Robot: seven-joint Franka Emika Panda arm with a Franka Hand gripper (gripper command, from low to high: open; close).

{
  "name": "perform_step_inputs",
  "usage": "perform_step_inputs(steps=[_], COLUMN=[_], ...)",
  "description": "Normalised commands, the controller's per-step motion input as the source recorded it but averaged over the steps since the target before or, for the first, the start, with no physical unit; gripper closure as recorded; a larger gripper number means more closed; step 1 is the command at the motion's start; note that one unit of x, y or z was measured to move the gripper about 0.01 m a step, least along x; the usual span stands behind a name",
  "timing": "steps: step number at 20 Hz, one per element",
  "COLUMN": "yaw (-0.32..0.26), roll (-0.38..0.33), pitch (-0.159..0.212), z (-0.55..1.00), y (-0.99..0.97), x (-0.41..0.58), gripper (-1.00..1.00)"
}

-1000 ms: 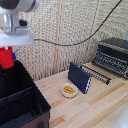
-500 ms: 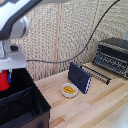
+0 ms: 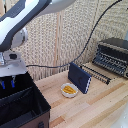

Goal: Kindly spot and seek the red cup placed ahead of you. Cautiously adjust your gripper towards the red cup, gripping it gently. Find the after-storage area of the caddy. Relocate the red cup in your grip over the rear portion and softly release it into the compartment.

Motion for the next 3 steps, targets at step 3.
perform_step_inputs(steps=[3], yaw=[0.106], roll=[0.0], pitch=[0.091], z=[0.68], y=[-0.07], x=[0.237], gripper=[-1.0])
